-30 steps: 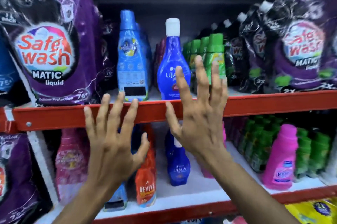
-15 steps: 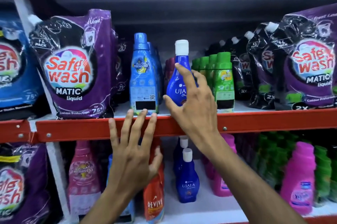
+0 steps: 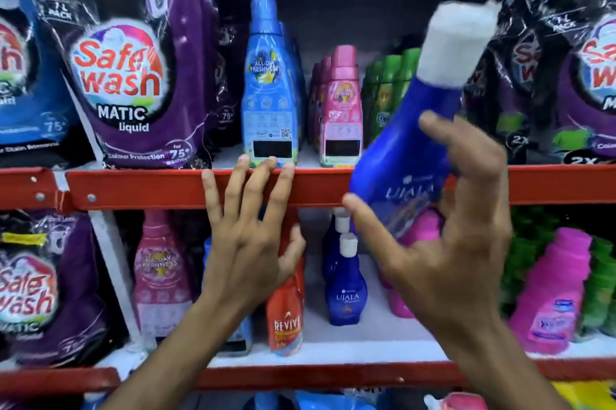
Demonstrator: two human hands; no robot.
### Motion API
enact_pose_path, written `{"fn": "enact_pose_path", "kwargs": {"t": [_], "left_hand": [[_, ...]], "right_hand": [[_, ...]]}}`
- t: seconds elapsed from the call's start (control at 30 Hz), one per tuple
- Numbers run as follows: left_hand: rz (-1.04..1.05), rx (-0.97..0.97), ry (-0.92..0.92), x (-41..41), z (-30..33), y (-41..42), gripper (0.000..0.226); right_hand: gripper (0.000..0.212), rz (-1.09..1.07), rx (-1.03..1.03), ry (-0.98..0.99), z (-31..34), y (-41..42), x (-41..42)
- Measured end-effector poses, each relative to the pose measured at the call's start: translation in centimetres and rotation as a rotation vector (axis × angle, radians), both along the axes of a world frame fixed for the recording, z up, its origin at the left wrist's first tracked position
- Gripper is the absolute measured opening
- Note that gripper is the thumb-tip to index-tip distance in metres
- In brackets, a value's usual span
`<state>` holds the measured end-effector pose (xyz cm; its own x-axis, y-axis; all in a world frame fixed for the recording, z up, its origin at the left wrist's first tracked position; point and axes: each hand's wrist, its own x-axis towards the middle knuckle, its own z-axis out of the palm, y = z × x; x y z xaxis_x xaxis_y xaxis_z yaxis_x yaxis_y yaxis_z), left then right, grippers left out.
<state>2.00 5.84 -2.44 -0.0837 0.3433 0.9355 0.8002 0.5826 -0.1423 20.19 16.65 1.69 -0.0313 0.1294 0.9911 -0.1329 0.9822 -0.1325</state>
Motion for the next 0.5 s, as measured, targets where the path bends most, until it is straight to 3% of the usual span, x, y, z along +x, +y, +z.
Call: {"fn": "enact_pose_path", "kwargs": {"t": [0.3, 0.5], "left_hand": [[-0.006, 0.009, -0.042, 0.4, 0.1, 0.1, 0.081], [0.007, -0.008, -0.039, 0.4, 0.0, 0.1, 0.081]], "right_hand": [[0.075, 0.052, -0.286, -0.317, -13.9, 2.4, -2.2], [0.071, -0.008, -0.410, -0.468, -18.8, 4.1, -4.8]]}}
